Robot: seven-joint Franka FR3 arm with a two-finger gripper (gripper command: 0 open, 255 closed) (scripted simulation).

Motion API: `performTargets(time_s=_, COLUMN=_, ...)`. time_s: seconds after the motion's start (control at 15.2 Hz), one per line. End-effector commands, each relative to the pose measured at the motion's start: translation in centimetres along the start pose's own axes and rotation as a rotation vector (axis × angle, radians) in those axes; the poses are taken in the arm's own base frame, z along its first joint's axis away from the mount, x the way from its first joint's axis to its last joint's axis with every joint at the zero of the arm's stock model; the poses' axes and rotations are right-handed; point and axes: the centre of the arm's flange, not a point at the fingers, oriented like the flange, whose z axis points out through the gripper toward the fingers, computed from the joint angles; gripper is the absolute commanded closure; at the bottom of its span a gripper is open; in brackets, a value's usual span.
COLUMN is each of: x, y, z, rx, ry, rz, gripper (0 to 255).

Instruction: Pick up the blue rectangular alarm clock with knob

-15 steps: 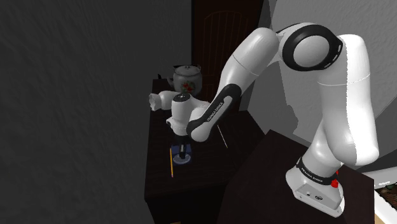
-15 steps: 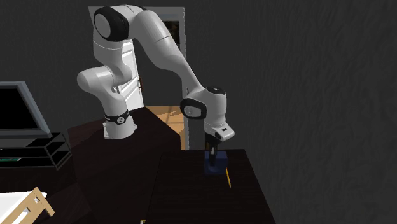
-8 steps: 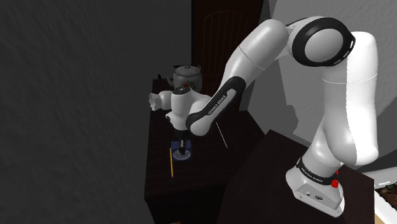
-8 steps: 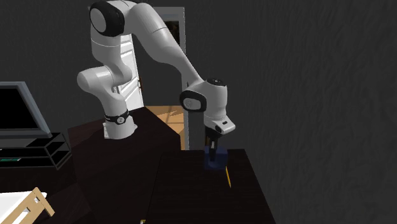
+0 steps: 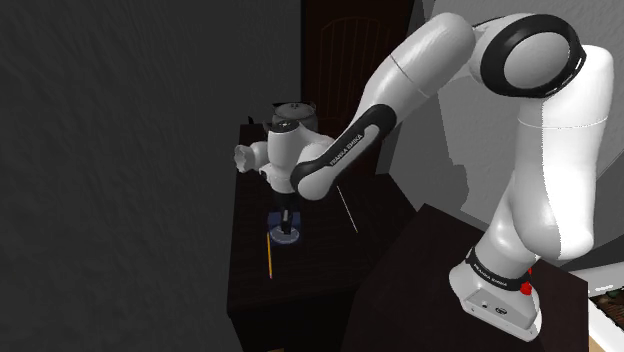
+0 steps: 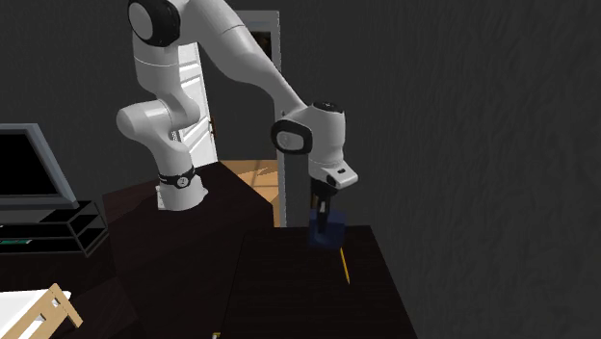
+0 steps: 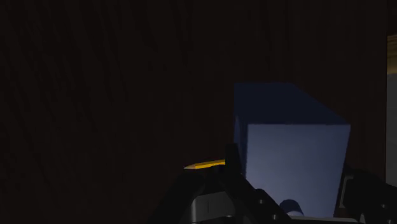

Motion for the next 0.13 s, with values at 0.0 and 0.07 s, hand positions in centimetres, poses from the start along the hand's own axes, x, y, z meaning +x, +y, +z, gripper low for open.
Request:
performTargets(time_s=0.0, x=0.06, y=0.02, z=-0.69, rx=0.000, ry=0.000, rz=0.000, gripper=255)
performTargets(time_s=0.07, x=0.06, y=0.02, z=-0.69, rx=0.000, ry=0.000, rz=0.000, gripper=255)
